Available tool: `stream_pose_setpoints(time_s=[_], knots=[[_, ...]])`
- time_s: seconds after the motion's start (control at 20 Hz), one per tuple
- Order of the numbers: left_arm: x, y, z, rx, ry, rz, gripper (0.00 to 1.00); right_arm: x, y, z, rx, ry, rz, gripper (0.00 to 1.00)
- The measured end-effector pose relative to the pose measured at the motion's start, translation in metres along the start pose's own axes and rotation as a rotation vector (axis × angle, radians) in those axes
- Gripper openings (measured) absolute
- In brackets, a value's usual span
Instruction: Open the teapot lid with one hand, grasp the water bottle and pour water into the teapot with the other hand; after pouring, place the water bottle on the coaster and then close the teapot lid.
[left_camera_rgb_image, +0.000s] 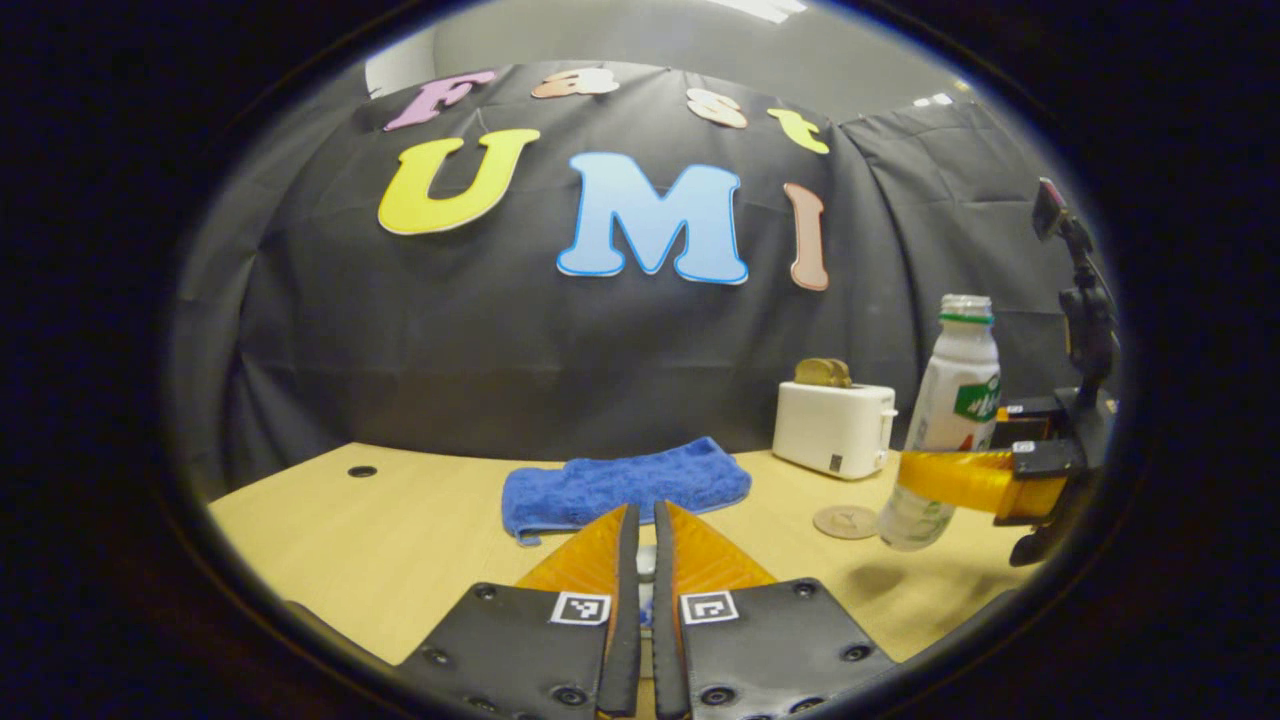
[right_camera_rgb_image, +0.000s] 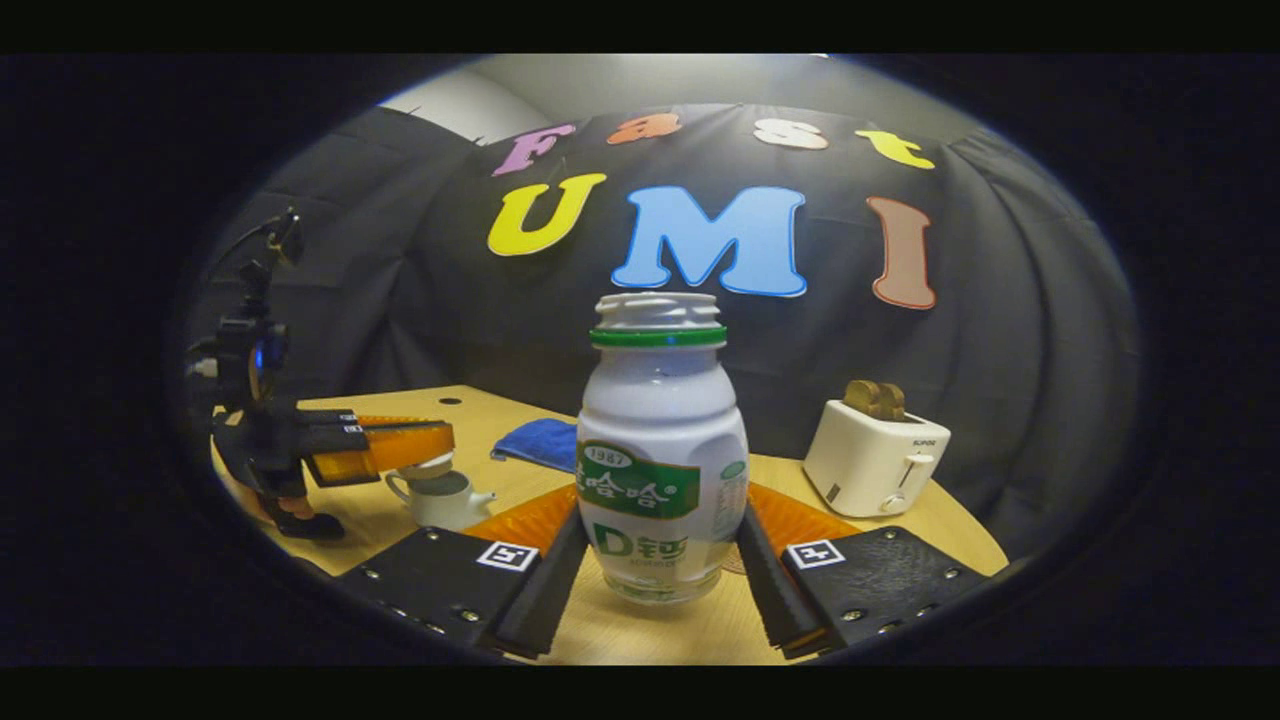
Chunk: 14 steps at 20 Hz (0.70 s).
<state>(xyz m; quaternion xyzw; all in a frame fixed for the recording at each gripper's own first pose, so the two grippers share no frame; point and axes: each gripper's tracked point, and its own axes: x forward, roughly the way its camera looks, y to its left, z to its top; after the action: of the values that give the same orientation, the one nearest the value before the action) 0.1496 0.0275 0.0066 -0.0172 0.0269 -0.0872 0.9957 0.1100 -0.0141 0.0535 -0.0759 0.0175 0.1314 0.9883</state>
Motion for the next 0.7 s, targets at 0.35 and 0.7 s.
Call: stream_pose_setpoints(time_s=[0.35,0.7], knots=[[0.011,0.002,-0.016,0.029,0.041,0.013,0.15,0.007,-0.029,-0.014,0.091,0.043,-0.072,0.75],[0.006,0.001,-0.027,0.009,0.076,0.006,0.16,0.012,-0.043,-0.018,0.091,0.045,-0.112,0.76]])
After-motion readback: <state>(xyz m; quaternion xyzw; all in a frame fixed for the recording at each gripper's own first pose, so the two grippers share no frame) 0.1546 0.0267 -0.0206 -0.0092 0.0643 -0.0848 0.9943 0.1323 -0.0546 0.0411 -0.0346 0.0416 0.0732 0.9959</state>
